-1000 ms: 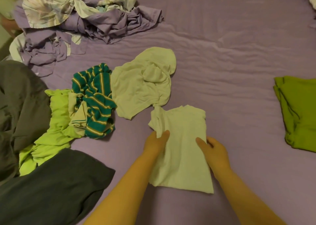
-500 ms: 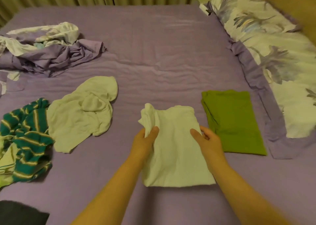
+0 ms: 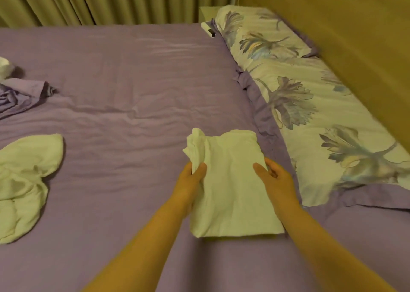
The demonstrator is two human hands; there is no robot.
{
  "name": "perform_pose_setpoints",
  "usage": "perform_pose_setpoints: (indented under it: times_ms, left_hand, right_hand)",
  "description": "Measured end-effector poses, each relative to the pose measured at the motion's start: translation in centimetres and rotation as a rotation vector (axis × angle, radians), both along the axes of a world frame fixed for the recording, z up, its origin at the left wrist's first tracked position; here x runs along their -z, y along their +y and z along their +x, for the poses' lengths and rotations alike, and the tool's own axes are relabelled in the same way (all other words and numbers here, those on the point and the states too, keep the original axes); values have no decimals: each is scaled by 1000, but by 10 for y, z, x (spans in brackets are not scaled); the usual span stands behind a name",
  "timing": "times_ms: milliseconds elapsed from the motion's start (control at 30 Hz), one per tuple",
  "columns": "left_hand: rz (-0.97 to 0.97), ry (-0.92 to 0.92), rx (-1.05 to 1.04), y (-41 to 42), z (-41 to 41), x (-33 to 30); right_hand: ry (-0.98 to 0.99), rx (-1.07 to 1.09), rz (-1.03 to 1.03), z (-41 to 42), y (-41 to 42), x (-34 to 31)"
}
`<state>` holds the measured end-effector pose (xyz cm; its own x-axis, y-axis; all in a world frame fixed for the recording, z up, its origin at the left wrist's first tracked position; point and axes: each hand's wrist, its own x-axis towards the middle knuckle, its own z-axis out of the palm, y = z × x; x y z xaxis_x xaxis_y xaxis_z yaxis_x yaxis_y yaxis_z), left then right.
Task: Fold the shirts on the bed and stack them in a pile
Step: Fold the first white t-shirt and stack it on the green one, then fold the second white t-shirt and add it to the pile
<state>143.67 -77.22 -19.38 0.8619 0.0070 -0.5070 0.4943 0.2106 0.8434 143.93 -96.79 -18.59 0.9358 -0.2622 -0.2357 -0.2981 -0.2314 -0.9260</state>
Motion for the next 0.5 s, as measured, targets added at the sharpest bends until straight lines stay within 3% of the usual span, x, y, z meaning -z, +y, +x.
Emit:
perform_pose_setpoints:
  times_ms: [133,367,500]
  left_hand:
    - [74,-39,48,-20,23,33]
    - [610,-84,328,-18,28,95]
    - [635,-3,259,-21,22,97]
  right_hand:
    - [43,-1,-99,18,-24,37]
    - [201,-103,-546,6,-28,112]
    - [258,-135,-683,9,-21,113]
